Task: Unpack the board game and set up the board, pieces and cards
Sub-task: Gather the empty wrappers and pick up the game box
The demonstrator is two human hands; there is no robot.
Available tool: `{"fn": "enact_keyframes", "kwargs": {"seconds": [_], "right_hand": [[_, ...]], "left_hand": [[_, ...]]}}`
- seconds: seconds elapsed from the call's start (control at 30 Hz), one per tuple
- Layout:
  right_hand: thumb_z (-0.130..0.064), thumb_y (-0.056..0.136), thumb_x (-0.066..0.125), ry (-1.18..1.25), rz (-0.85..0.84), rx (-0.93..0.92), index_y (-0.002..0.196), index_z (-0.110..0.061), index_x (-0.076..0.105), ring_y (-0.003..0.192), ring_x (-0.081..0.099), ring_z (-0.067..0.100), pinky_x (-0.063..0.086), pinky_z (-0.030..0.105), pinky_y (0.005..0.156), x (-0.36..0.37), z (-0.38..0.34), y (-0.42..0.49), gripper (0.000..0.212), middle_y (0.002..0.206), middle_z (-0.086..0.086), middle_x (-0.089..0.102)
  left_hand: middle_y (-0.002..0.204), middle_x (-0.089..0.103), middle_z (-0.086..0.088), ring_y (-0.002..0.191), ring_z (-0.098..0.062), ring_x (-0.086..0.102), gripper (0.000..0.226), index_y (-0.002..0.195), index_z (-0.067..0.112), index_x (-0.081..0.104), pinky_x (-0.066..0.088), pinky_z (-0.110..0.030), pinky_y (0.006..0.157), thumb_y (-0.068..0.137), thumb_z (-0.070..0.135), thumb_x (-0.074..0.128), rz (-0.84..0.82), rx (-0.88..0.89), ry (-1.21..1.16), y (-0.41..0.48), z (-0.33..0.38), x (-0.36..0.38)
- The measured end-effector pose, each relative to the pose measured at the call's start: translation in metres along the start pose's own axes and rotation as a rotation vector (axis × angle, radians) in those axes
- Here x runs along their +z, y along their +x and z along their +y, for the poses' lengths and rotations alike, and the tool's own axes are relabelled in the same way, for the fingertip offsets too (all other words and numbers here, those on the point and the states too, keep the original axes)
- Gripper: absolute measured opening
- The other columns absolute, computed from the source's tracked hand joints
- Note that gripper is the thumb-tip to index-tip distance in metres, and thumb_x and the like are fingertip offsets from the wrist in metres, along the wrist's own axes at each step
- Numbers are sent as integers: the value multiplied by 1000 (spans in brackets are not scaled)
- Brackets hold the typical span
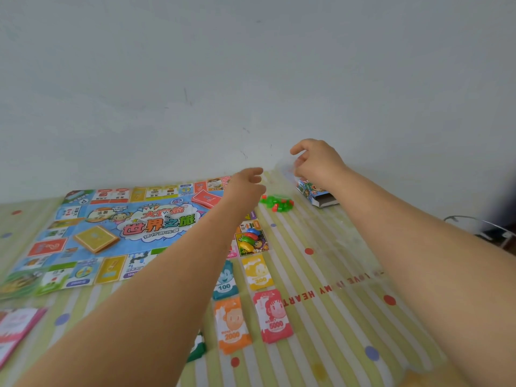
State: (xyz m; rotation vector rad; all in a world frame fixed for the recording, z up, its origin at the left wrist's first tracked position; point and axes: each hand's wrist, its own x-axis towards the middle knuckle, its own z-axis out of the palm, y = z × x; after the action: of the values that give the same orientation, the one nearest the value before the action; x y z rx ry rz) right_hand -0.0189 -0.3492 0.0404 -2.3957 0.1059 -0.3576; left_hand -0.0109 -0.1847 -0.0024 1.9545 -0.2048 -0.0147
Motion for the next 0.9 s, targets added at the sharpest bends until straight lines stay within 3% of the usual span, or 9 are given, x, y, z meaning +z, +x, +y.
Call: {"fn": "enact_keyframes", "kwargs": {"seconds": [0.17,0.33,0.5,0.63,0.77,0.9], "right_hand": [[-4,83,64,-42,32,-104,111,-20,64,83,61,18,44,23,64,-3,-7,-5,32,93,-3,61],[-7,83,66,-39,49,-133,103,-19,69,82,56,12,34,8,59,-4,-8,-9,24,86,-7,60],[-7,83,68,11,59,-151,91,-16,74,82,60,7,37,5,62,-9,-8,-17,14,85,-6,66],[-10,82,69,38,22,-173,87,-18,74,83,63,8,43,11,66,-13,-14,-22,11,86,-5,70],[-13,80,74,241,1,-99,82,-14,73,71,61,13,51,28,71,-19,-14,-26,3,77,1,69],[-10,86,70,481,-32,-14,90,-3,69,63,58,14,51,20,59,-26,-11,-34,8,74,7,64]], "left_hand": [[118,61,5,103,-11,59,42,127,27,60,47,-25,82,86,19,68,77,124,-120,-2,25,-1],[96,70,5,91,-9,62,15,99,20,74,50,-26,83,86,17,68,130,117,-141,-4,37,-1],[106,67,3,98,-10,62,30,114,18,68,48,-27,90,84,18,71,97,107,-149,-10,38,-5],[92,69,6,87,-6,62,15,99,18,73,49,-25,85,84,17,70,77,133,-132,-16,44,-6],[88,69,-1,82,-13,62,8,88,15,72,53,-33,86,85,22,69,154,77,-182,-16,46,-10],[91,69,-4,81,-15,62,19,88,10,66,54,-32,82,90,29,64,127,10,-268,-21,48,-14]]}}
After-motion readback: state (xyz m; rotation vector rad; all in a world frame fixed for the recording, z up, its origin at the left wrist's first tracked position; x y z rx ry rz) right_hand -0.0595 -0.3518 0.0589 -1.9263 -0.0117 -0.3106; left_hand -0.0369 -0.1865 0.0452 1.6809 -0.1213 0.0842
